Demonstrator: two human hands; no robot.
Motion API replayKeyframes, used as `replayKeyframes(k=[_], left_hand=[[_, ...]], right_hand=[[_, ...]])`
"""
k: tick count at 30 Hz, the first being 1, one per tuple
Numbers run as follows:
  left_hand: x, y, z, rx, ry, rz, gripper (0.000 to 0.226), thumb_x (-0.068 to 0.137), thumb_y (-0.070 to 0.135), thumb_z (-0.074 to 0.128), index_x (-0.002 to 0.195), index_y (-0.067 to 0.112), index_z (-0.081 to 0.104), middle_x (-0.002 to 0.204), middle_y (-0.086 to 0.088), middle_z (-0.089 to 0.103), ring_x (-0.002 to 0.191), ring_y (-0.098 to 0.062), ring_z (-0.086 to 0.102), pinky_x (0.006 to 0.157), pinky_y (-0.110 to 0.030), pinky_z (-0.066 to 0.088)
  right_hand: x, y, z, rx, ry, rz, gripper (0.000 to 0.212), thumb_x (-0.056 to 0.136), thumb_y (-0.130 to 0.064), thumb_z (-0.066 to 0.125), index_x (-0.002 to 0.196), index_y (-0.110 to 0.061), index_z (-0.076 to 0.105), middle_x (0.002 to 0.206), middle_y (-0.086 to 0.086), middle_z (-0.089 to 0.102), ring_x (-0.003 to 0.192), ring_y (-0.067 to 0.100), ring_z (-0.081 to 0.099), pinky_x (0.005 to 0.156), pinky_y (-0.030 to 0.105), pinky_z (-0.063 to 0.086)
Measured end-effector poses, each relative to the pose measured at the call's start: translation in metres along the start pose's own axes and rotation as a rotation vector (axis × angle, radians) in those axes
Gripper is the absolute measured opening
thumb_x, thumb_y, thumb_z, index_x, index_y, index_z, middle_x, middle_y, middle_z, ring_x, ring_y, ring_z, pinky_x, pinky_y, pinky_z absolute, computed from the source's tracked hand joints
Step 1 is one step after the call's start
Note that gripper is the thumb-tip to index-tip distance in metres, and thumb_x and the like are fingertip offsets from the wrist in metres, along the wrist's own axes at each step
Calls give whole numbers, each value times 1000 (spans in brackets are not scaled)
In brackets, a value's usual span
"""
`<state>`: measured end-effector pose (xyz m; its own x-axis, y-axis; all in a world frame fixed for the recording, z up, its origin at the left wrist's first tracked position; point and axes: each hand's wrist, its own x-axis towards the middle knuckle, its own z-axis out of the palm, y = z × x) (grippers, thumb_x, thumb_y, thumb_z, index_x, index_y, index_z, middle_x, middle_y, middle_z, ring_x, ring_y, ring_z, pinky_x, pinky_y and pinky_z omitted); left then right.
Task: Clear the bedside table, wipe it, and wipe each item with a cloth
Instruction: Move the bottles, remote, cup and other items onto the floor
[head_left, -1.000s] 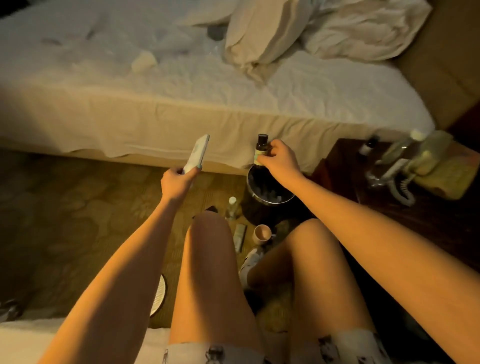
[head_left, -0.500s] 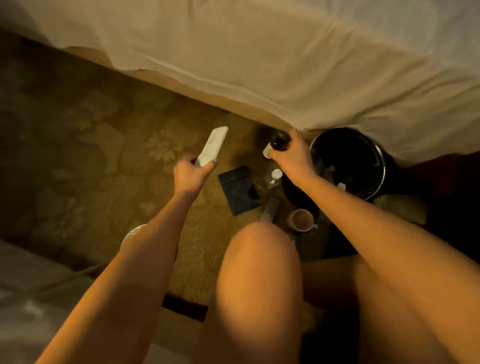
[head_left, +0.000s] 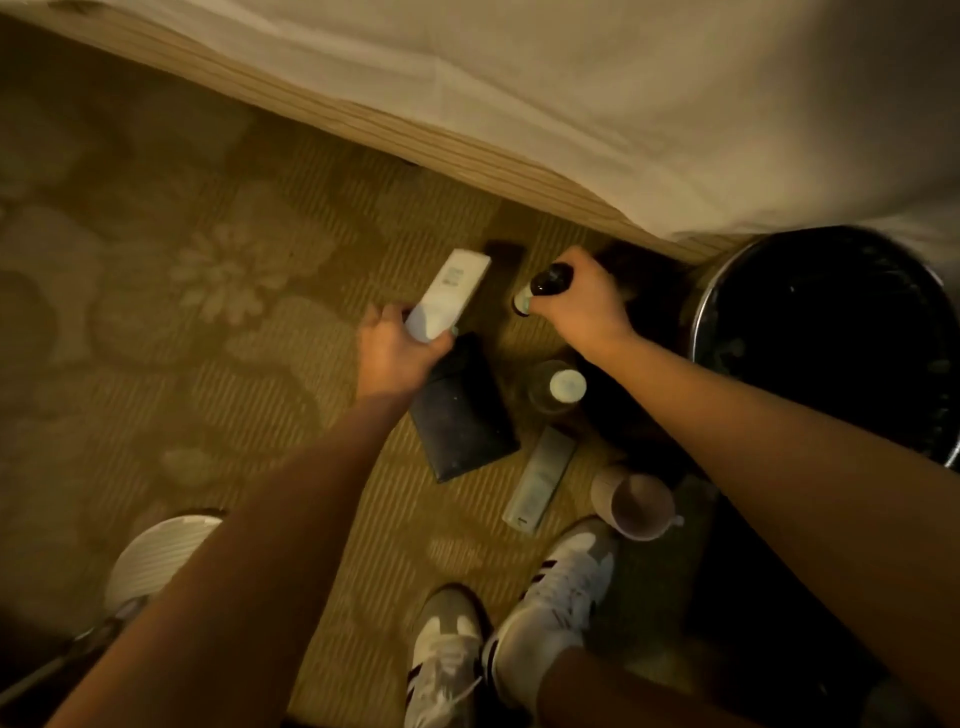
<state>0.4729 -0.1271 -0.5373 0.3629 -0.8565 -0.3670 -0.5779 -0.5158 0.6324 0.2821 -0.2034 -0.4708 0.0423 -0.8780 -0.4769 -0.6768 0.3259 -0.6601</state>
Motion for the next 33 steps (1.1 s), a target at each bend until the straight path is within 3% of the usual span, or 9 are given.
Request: replayKeyframes(k=[5,9,12,18,23,33], left_hand=[[45,4,42,60,2,58,69,76,38,76,130,2,54,126,-17,49,118,-33,46,96,-41,42],[66,-6,61,134,-19,157,69,77,34,77,132,1,52,127,-19,47,117,-35,48,97,-41,42],[73,-17,70,177,-16,181,70,78,35,77,131,-1,50,128,-20,44,118,-37,47,99,-44,42],[75,-19,71,237,-64,224,70,79,35,76,131,0,46,126,-19,45,116,-36,45,99,-48,41],[70,9,49,254,-32,207,71,79,42,73,128,-1,46,127,-20,47,118,-37,42,99,-48,37],[-19,126,-50,171,-45,321,70,77,40,77,131,7,46,130,-10,48,123,-30,40,102,-47,38]], right_hand=[[32,24,33,38,-14,-2,29,82,-10,72,99,-15,50,98,-2,55,94,11,53,72,23,39],[54,40,57,10,-48,23,32,83,-7,70,110,-12,54,107,3,59,102,16,55,75,26,41],[65,48,67,-58,-48,41,29,84,-4,66,108,-14,55,103,4,57,106,23,56,74,28,43],[70,54,71,-208,-101,36,30,84,-8,68,104,-21,50,119,11,56,110,28,55,75,29,43],[55,30,49,-221,-149,65,73,77,-21,78,137,-20,37,139,14,40,128,32,41,98,38,44],[-52,-46,-63,-171,-8,-43,63,85,-17,69,138,-10,38,139,15,42,127,32,42,103,42,42]])
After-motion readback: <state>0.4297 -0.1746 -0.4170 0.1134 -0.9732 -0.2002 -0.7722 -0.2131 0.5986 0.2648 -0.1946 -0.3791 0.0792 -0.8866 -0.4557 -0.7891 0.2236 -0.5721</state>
